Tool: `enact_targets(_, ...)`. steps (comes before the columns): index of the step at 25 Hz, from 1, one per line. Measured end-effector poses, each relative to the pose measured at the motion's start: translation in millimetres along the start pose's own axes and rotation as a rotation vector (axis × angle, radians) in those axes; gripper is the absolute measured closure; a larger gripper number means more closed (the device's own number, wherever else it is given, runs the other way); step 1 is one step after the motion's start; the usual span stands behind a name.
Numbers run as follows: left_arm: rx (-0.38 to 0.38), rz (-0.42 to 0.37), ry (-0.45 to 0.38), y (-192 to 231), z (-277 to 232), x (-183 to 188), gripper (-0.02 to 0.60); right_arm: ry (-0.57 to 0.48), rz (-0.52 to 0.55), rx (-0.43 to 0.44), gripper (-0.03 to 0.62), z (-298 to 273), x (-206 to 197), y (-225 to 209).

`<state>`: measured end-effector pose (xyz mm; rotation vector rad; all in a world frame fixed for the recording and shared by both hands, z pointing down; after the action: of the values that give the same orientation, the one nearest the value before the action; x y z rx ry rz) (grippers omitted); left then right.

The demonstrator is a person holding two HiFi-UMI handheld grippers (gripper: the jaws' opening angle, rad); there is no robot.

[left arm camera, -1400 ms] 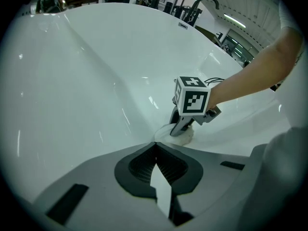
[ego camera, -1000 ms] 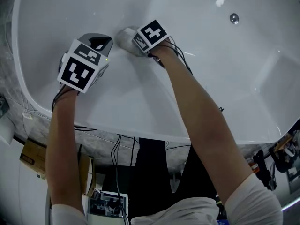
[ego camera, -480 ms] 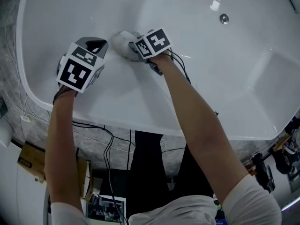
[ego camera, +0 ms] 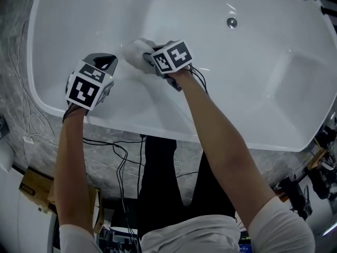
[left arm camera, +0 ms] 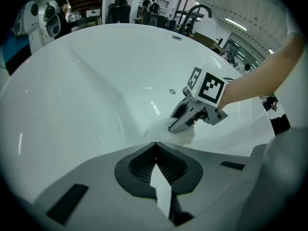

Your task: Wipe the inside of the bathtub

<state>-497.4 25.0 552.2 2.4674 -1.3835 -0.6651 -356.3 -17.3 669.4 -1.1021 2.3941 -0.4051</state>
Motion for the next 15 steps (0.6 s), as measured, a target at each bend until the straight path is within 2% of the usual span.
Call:
enact_targets(11, 0.015, 0.016, -0.066, -75, 28, 31, 0.571, -0.074, -0.006, 0.009, 0.494, 109, -24, 1)
enact_targets(15, -0.008, 0.046, -0.11, -111, 36, 46, 0.571, -0.126, -0.025, 0.0, 0.494, 162, -35, -5)
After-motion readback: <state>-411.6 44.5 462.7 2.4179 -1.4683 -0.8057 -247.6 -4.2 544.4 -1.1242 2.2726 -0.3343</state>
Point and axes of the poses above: the fingertips, and each gripper's own axes: z backward along the fingers, y to its left, x out of its top, the point moved 7 cm from there along z, backward along the fingers, and after that the axes turned 14 degrees about -x, right-handed, at the moved point
